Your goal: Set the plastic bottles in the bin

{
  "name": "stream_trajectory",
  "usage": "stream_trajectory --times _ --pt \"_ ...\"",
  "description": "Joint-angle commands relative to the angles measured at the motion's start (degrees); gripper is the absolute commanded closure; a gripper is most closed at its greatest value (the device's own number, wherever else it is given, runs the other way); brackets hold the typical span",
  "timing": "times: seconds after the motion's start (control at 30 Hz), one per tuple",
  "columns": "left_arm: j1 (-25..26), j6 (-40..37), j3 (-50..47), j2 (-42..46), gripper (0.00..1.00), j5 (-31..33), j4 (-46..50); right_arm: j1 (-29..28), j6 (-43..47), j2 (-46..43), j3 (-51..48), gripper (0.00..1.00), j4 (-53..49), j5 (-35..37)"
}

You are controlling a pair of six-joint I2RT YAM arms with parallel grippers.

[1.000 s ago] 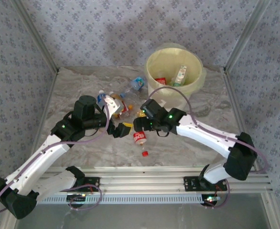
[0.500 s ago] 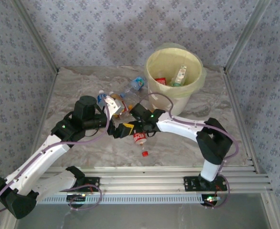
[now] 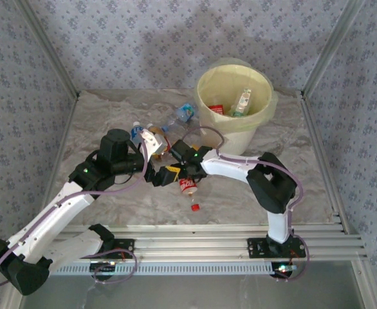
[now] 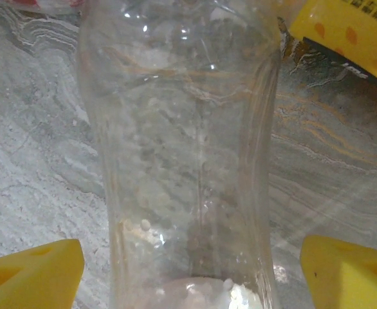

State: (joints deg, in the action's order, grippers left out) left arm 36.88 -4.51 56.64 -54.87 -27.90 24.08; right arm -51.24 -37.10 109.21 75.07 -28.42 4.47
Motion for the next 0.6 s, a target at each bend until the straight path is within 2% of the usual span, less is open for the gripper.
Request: stream_trajectory --times 0.0,0.57 --pt "0.4 -0.6 2.2 -0.1 0.01 -1.4 0.2 0.4 0.5 1.6 1.8 0.13 -0.4 0.2" --pt "0.4 -0.4 2.2 -0.5 0.0 -1.8 0.0 0.6 3.0 -1.2 0.4 0.35 -2.1 1.0"
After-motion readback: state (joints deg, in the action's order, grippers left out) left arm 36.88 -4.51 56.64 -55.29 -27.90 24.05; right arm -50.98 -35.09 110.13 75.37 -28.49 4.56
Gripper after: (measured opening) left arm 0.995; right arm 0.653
